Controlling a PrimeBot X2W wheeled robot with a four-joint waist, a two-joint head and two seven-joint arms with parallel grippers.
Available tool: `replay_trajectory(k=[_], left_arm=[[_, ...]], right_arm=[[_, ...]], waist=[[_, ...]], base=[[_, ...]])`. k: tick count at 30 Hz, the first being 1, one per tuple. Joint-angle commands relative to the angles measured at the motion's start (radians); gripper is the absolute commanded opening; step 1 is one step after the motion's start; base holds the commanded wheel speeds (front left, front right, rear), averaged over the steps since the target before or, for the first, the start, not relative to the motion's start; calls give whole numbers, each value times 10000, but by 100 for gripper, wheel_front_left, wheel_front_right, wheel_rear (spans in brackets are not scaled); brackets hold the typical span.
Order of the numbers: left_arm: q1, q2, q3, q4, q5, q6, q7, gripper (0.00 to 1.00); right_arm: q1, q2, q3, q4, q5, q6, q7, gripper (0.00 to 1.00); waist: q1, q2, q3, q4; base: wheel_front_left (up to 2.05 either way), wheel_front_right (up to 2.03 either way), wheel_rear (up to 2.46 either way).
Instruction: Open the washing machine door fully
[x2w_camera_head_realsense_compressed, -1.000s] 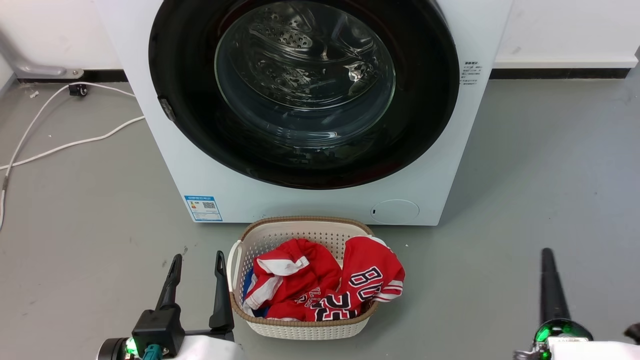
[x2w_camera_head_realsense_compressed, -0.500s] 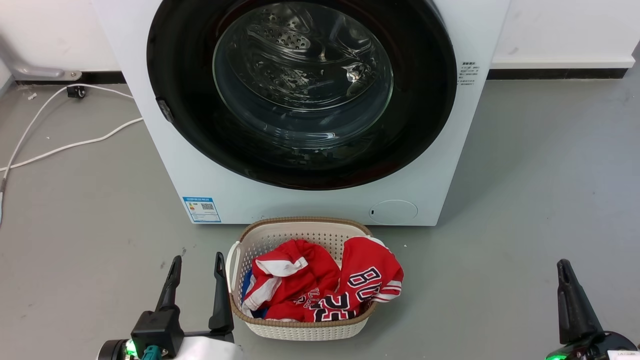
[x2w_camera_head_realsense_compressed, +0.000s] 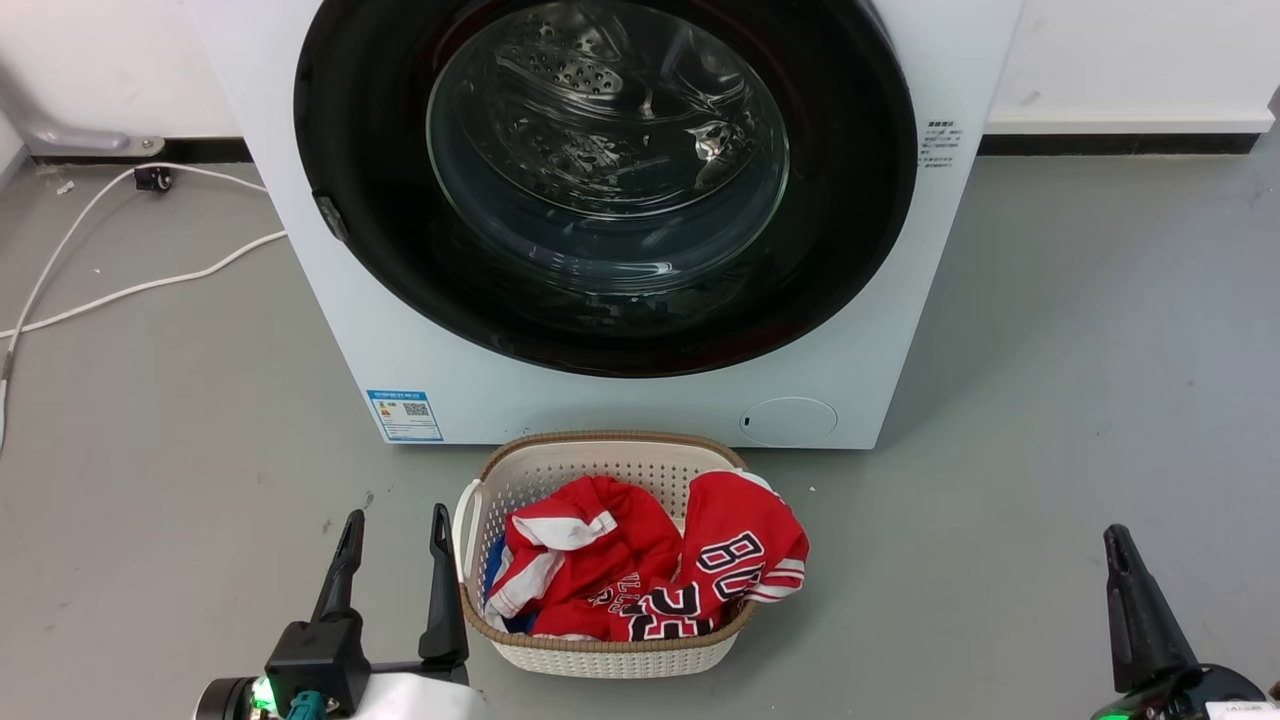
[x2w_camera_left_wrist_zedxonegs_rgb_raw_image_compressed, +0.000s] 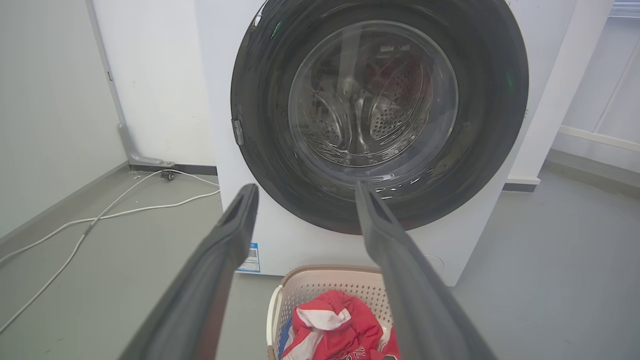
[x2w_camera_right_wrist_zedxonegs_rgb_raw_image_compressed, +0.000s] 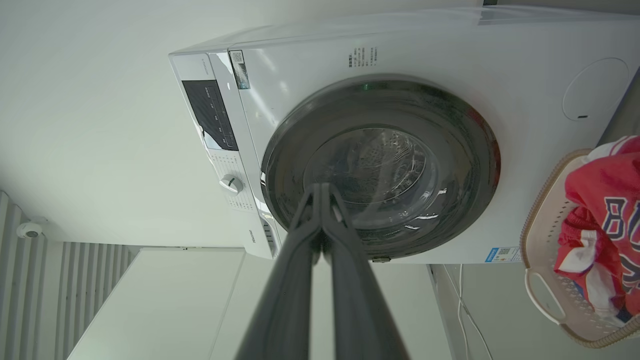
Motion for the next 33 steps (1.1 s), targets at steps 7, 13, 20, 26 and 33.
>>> replay_trajectory(k=[7,13,20,26,33], left_arm=[[-182,-8,53,-38,193,25,-27,100],[-503,-10,145,-99,491,88,-27,100],[-1044,-7,243,-246,839,186,-27,100],[-1646,-8,196,-468,965,119,-27,100],[-2350,-8,121,-690,1125,63,-27,100]], right_arm=[[-662,33,-312,198,78,3,-8,0],[-1954,-162,-1114,604,-160,3,332,0],[-4215,-888,-2112,1548,-195,3,722,0],[-6432,-1797,-2424,2506,-241,3,1362,0],[-8876,-2862,-2065,3820,-628,3,2002,0]], waist=[[0,0,187,39],[0,0,697,110],[0,0,1724,283],[0,0,2809,471],[0,0,4047,744]], base=[[0,0,0],[0,0,0],[0,0,0],[0,0,0],[0,0,0]])
